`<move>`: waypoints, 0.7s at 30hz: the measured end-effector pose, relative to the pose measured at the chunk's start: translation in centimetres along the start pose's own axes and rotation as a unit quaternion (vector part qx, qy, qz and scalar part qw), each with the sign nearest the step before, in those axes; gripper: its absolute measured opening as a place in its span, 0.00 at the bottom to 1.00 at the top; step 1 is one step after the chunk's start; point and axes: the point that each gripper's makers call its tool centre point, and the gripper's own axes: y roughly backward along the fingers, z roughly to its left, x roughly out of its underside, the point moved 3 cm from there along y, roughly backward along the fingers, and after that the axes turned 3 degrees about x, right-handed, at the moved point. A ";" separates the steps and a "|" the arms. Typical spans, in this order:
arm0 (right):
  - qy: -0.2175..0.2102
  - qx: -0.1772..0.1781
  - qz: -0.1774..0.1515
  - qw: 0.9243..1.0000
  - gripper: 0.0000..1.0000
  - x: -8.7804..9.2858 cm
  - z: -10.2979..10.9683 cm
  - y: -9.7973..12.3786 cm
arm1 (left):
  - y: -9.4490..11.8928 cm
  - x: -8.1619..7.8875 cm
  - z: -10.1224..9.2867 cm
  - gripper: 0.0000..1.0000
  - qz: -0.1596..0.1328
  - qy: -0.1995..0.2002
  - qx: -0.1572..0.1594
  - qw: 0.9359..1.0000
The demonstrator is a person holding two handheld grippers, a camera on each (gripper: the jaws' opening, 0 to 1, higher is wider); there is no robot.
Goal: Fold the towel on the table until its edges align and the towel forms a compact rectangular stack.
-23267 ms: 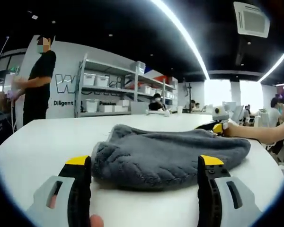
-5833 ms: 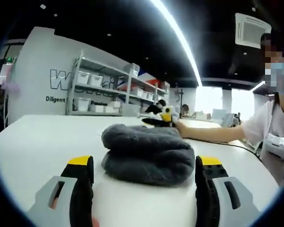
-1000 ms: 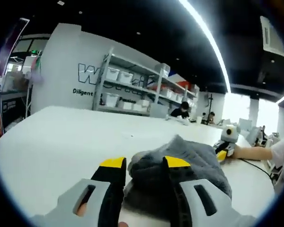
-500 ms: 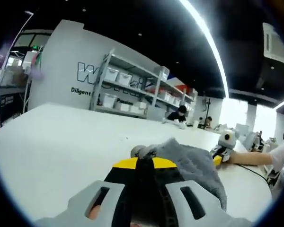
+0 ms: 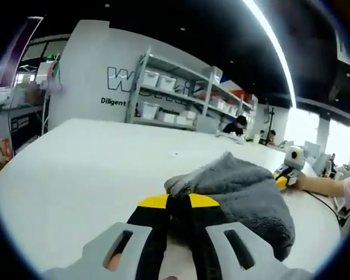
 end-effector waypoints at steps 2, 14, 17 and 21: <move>-0.003 -0.002 -0.007 1.000 0.02 -0.2 -0.1 0.2 | 0.3 -0.4 0.4 0.19 -0.019 0.014 0.003 1.000; 0.009 0.001 -0.125 0.992 0.21 -3.9 -0.7 1.1 | 2.9 -5.0 -4.4 0.23 -0.125 -0.111 0.094 0.981; 0.019 -0.009 -0.132 0.991 0.21 -4.5 -1.2 -0.1 | 1.3 -3.1 -7.1 0.27 -0.079 -0.141 0.145 0.976; 0.020 -0.045 -0.154 0.987 0.21 -6.1 -1.7 -2.9 | 0.2 0.3 -8.8 0.27 -0.015 -0.158 0.182 0.970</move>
